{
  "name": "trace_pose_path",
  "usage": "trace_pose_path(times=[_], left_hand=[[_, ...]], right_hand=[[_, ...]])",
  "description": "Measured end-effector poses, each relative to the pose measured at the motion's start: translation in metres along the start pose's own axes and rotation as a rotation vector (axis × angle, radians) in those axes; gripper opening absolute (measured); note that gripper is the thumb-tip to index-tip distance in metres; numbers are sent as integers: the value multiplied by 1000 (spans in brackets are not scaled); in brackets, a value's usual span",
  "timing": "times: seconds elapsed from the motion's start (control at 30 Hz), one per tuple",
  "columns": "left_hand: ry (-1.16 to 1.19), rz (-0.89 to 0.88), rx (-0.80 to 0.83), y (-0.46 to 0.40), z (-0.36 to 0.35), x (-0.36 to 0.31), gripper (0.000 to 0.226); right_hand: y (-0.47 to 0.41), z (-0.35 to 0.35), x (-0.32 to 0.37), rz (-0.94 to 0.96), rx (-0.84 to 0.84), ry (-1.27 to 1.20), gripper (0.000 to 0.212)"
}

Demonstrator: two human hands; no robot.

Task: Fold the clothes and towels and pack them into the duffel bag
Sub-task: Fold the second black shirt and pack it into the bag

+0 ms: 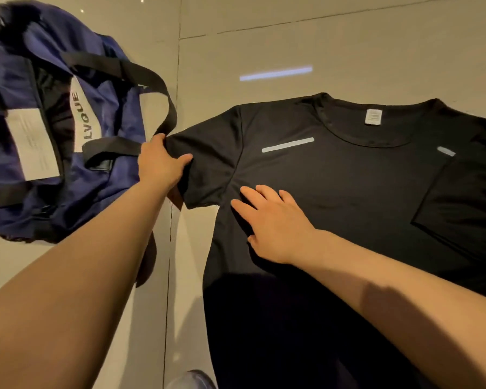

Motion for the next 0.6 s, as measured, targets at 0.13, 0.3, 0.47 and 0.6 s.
trace_pose_path(times=[0.13,0.3,0.47,0.6], left_hand=[[305,150,-77,1,-6,-16,49],[446,34,-208,8,12,-22,32],[353,-607,-116,72,30,-63,37],[147,-1070,39,138,4,-52,36]], right_hand=[[-10,-7,4,-39,68,76,79],[-8,2,-1,-24,-49,-133,62],[0,21,-30,-500,-377,-1321,28],[19,39,-66,-684,-389,-1612,62]])
Point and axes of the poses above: each hand's wrist, its own y-axis away from the middle knuckle, its own z-axis out of the back of the hand, x = y × z, the point moved 1 cm from there along -y, towards the middle knuckle, and after that the axes turned 8 degrees about -y, right-handed, at the moved point
